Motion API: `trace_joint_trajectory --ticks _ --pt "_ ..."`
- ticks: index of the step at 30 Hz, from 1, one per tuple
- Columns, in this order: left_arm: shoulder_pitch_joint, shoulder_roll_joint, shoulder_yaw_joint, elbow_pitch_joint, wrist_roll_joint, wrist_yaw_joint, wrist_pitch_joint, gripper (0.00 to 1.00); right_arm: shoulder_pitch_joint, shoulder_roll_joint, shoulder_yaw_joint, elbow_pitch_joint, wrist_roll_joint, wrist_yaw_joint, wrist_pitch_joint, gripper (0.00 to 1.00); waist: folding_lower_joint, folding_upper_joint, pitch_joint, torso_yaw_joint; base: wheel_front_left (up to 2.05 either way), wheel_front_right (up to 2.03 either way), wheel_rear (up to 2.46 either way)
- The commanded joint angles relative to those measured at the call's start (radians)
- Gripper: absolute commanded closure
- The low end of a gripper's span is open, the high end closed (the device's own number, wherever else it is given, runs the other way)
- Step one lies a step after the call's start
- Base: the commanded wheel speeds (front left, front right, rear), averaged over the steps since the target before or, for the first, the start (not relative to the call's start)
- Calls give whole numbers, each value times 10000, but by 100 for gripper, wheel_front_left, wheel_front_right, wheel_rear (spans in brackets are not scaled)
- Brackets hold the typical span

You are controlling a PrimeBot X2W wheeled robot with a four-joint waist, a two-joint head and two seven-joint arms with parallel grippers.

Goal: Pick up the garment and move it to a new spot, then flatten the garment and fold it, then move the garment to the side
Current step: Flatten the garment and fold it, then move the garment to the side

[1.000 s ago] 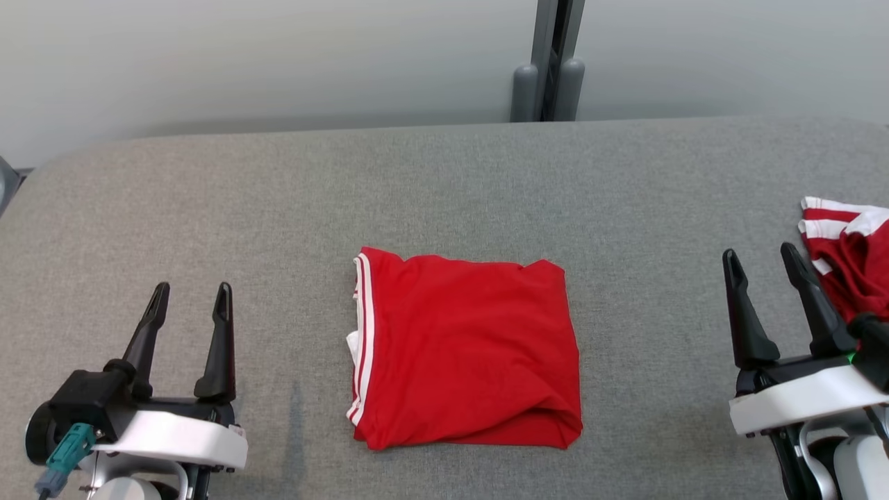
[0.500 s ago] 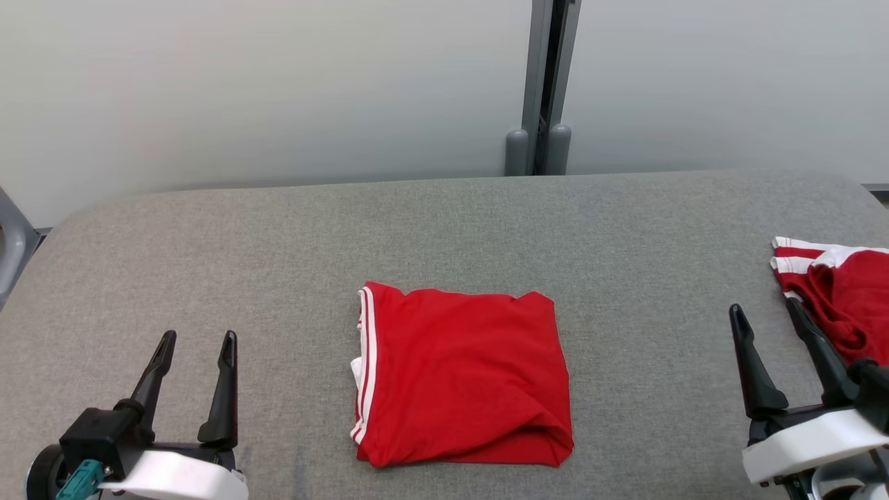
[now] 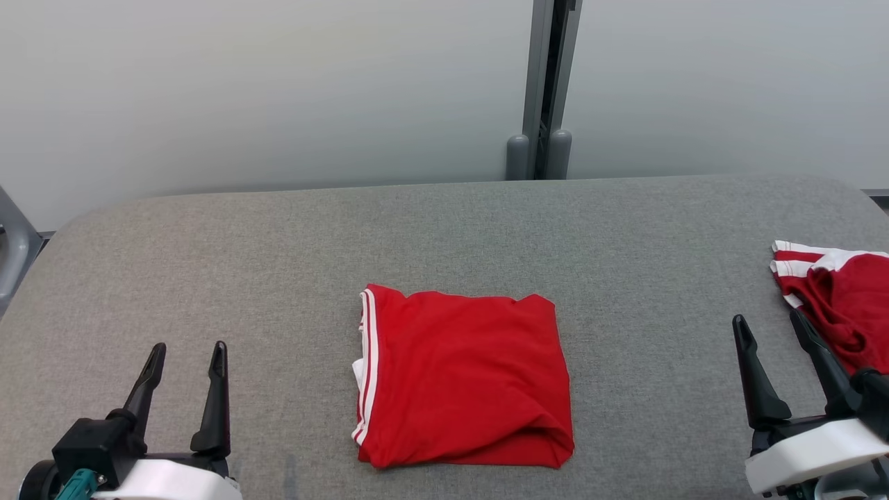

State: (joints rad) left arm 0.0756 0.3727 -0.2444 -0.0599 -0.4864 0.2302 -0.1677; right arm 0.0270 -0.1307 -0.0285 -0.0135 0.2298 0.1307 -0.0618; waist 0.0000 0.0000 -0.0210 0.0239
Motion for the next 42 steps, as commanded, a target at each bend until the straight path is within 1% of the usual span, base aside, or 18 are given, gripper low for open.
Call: trace_joint_trajectory --ticks 1,19,27,28,34,35,36,37,42 --pt "8 65 53 -32 -61 46 -37 0 16 -22 -46 -28 -29 1 26 0 0 0 16 4 0 0 0" --pt "32 137 76 -118 -42 266 -45 0 -53 -22 -60 84 30 1 59 0 0 0 -18 46 0 0 0" --pt "-203 99 -59 -163 13 237 -21 0 -248 -186 116 362 210 1 308 0 0 0 70 324 0 0 0" --pt "-277 88 -107 -169 26 208 -7 0 -293 -210 163 503 268 1 360 0 0 0 113 404 0 0 0" --pt "-851 -123 -416 -110 118 24 -107 0 -1427 -333 1361 2090 780 3 751 0 0 0 889 996 0 0 0" --pt "-851 -123 -416 -110 118 24 -107 0 -1427 -333 1361 2090 780 3 751 0 0 0 889 996 0 0 0" --pt "-1061 -227 -491 -7 110 -43 -178 0 -1836 -338 1854 2664 944 1 764 0 0 0 1165 1129 0 0 0" --pt "-1061 -227 -491 -7 110 -43 -178 0 -1836 -338 1854 2664 944 1 764 0 0 0 1165 1129 0 0 0" --pt "-1707 -460 -688 342 133 -296 -372 0 -2684 -203 2934 4101 1415 1 627 0 0 0 1820 1420 0 0 0"
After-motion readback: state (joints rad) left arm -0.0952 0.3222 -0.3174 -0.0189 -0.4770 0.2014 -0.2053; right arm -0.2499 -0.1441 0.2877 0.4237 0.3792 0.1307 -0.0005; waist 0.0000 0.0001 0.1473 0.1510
